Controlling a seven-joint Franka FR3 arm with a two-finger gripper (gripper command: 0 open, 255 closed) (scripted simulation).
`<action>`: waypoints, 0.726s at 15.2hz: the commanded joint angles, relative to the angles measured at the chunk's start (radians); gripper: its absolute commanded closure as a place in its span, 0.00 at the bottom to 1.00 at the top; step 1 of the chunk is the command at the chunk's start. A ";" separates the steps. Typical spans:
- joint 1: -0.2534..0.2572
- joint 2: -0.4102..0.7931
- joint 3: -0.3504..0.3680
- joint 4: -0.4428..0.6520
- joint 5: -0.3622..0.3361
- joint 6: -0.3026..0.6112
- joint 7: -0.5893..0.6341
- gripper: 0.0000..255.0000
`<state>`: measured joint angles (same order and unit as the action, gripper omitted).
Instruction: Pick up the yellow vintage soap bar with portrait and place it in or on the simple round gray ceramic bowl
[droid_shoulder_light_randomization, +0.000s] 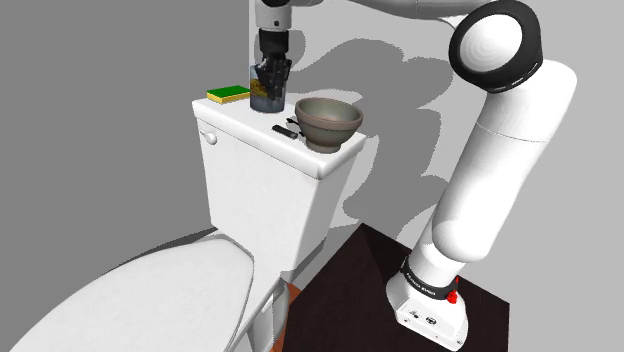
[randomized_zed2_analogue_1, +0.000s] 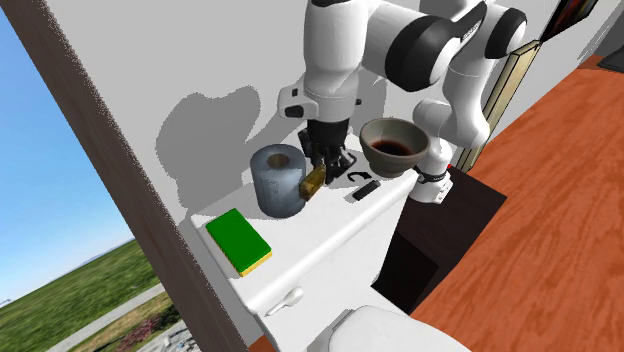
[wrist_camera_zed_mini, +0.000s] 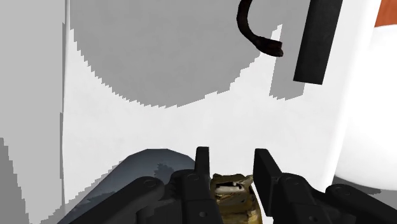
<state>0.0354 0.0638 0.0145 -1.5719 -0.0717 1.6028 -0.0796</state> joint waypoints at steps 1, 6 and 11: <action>0.000 0.008 0.000 0.040 0.000 -0.031 -0.002 1.00; 0.001 0.028 0.000 0.134 -0.001 -0.106 -0.006 1.00; 0.002 0.058 0.001 0.243 -0.002 -0.185 -0.011 1.00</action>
<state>0.0372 0.1177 0.0155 -1.3478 -0.0731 1.4329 -0.0894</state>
